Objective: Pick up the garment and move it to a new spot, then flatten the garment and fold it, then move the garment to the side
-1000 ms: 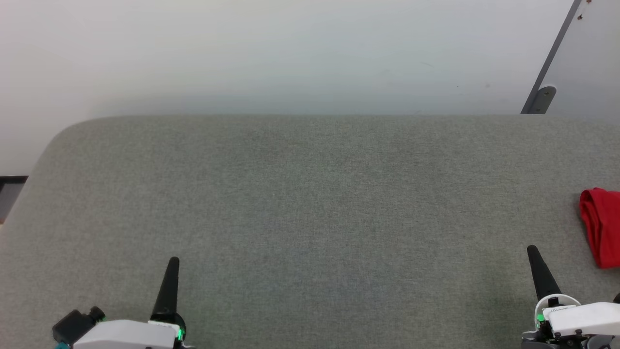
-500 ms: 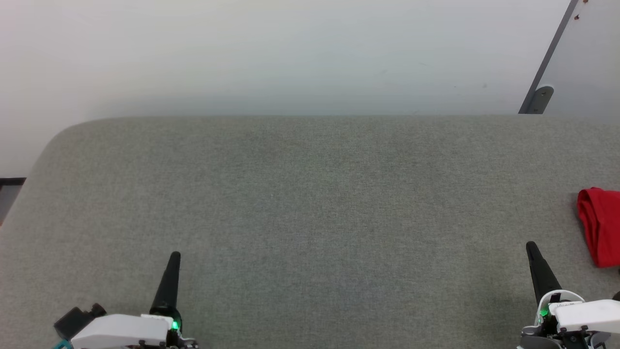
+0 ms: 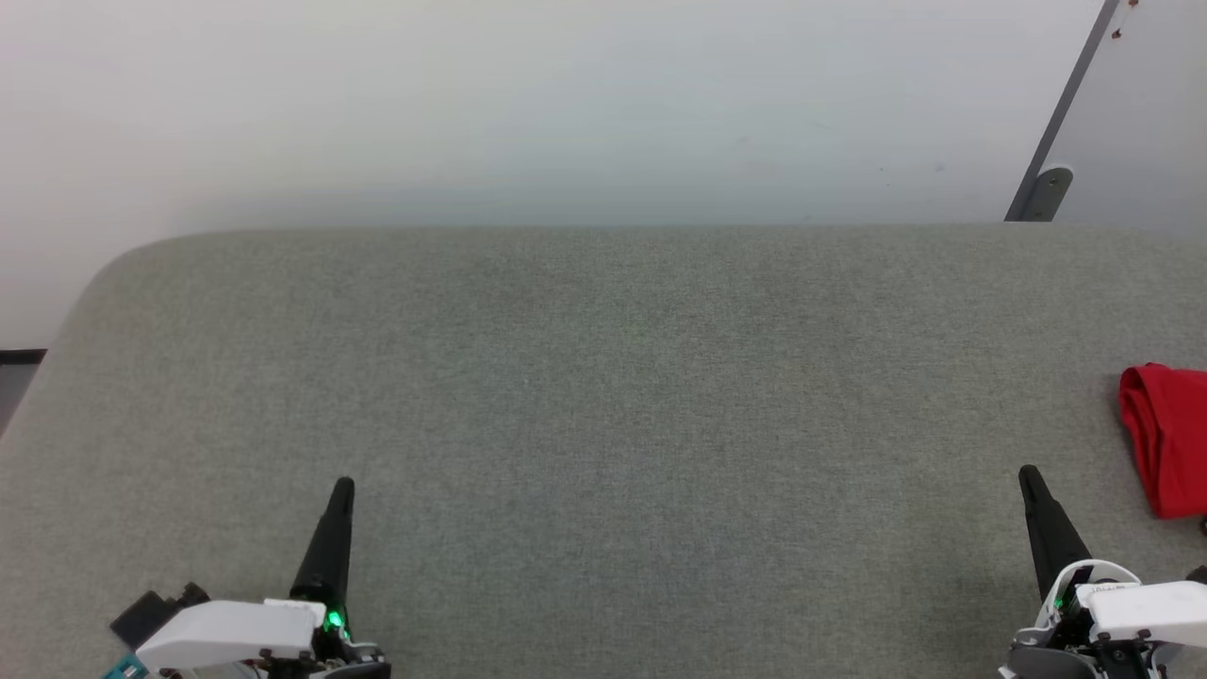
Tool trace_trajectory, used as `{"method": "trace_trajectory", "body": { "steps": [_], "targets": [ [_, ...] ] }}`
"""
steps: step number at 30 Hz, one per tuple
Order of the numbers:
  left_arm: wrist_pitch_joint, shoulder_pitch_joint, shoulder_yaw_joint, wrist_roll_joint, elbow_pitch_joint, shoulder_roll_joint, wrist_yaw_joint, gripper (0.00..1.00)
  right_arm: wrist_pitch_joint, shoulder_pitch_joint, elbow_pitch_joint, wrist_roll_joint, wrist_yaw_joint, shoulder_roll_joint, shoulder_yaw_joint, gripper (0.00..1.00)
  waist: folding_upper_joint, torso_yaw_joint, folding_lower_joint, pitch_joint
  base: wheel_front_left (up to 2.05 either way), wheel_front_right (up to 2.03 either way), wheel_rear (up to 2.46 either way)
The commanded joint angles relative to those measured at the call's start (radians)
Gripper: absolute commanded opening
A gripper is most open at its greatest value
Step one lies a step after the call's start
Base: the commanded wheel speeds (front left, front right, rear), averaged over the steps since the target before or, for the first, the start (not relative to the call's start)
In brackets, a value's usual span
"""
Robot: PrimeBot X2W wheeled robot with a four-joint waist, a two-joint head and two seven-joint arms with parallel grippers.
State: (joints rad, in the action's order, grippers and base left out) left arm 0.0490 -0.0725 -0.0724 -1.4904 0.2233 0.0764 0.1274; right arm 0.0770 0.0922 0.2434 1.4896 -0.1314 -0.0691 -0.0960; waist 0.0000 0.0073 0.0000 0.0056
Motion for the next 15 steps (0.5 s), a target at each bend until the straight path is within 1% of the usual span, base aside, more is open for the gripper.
{"method": "trace_trajectory", "body": {
  "steps": [1, 15],
  "targets": [
    [0.005, -0.014, -0.004, -0.022, 0.002, 0.001, 0.005, 0.0, 0.007, 0.015, -0.001, 0.021, 0.001, 0.004, -0.007, 0.0, 0.0, -0.001, 0.0, 0.0, 0.0, 0.0, 0.0],
    [0.034, -0.033, -0.01, -0.121, 0.018, -0.003, 0.005, 0.0, 0.032, 0.021, 0.001, 0.104, 0.001, 0.017, -0.017, 0.0, 0.0, -0.005, 0.0, -0.002, 0.0, 0.0, 0.0]
  ]
}}
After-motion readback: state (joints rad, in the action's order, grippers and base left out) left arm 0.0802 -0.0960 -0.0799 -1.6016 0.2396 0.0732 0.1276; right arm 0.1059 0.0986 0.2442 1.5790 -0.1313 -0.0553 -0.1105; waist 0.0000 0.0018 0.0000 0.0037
